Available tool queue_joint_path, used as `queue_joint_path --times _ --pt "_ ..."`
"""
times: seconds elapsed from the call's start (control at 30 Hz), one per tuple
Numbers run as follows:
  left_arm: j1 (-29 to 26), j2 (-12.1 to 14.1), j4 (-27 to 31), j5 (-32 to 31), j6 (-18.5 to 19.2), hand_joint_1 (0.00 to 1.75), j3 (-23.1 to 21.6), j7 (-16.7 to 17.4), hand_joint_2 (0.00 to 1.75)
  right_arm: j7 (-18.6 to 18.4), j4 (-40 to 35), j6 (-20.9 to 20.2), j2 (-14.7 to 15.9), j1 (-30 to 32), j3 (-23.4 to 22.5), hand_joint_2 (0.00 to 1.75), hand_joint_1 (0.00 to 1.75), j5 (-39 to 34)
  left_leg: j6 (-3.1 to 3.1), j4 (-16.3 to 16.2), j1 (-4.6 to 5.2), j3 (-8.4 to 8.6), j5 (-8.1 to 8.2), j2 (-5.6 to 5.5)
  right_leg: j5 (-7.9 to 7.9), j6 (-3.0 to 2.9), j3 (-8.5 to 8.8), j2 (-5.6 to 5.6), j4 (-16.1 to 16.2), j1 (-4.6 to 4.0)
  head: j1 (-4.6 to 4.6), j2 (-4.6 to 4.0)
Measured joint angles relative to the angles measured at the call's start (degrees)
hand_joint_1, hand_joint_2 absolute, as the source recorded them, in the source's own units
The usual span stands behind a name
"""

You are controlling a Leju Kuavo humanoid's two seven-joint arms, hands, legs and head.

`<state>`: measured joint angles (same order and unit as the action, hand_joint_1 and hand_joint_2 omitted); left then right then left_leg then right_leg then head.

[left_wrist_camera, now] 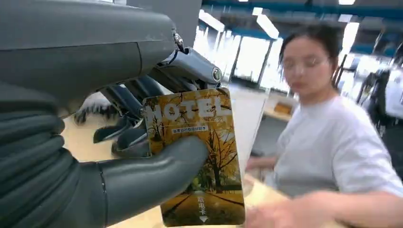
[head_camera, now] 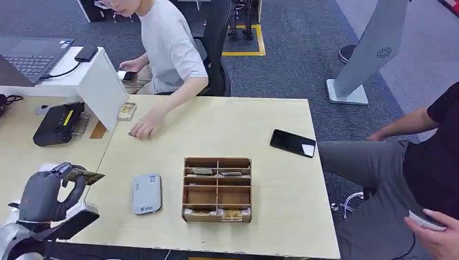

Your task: Pass the card to the sensor for recognition and then transmit it.

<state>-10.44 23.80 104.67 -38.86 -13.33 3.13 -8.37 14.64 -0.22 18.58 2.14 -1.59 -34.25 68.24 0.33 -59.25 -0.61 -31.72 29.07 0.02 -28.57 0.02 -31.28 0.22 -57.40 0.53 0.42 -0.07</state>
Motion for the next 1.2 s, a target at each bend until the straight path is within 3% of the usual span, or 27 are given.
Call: queue_joint_path --times 0.07,0.17,0.23,0.47,0.83,1.07,1.2 --pt "0.1 -0.4 0.0 1.6 1.7 1.75 0.0 0.4 1.75 0.0 0.0 0.0 0.0 0.0 0.1 1.75 0.0 -0.3 0.0 0.0 0.0 0.0 0.0 0.0 0.0 0.0 0.0 0.0 0.0 0.0 0.0 0.0" --pt "0.4 -1.1 0.0 10.5 9.2 1.75 0.0 1.8 1.75 0.0 0.0 0.0 0.0 0.0 0.2 1.75 0.0 -1.0 0.0 0.0 0.01 0.01 0.0 0.0 0.0 0.0 0.0 0.0 0.0 0.0 -0.02 0.0" --pt "0.4 -1.9 0.1 14.7 12.1 1.75 -0.4 2.8 1.75 0.0 0.0 0.0 0.0 0.0 0.2 1.75 0.0 -1.3 0.0 0.0 0.01 0.01 0.0 0.0 0.0 0.0 -0.01 0.0 0.0 0.0 0.0 0.0" --pt "0.8 -4.3 0.1 16.4 13.1 1.75 -2.4 5.7 1.75 0.1 0.0 0.8 -0.2 0.0 1.1 1.75 0.0 -2.1 0.0 0.0 0.01 0.01 0.0 0.0 0.0 0.0 -0.02 0.0 0.0 0.0 -0.02 0.0" --pt "2.9 -10.3 -0.7 16.9 6.6 1.75 -6.2 11.1 1.75 -0.6 0.0 1.0 -0.8 0.0 2.0 1.75 0.0 -2.8 0.0 0.0 0.01 0.0 0.0 0.0 0.0 0.0 -0.01 0.0 0.0 0.0 0.0 0.0" --pt "4.5 -14.0 -3.5 18.4 -0.5 1.75 -7.6 12.0 1.75 -0.7 0.0 1.3 -1.3 -0.2 2.8 1.75 0.0 -3.1 0.0 0.0 0.01 0.0 0.0 -0.01 0.0 0.0 -0.02 -0.01 0.0 0.0 -0.02 0.0" --pt "5.4 -14.9 -5.3 18.4 -1.7 1.75 -8.7 11.9 1.75 -0.8 0.0 1.3 -1.5 -0.3 3.1 1.75 0.0 -3.3 0.0 0.0 0.01 0.01 0.0 0.0 0.01 0.0 -0.02 0.0 0.0 0.0 0.0 0.0"
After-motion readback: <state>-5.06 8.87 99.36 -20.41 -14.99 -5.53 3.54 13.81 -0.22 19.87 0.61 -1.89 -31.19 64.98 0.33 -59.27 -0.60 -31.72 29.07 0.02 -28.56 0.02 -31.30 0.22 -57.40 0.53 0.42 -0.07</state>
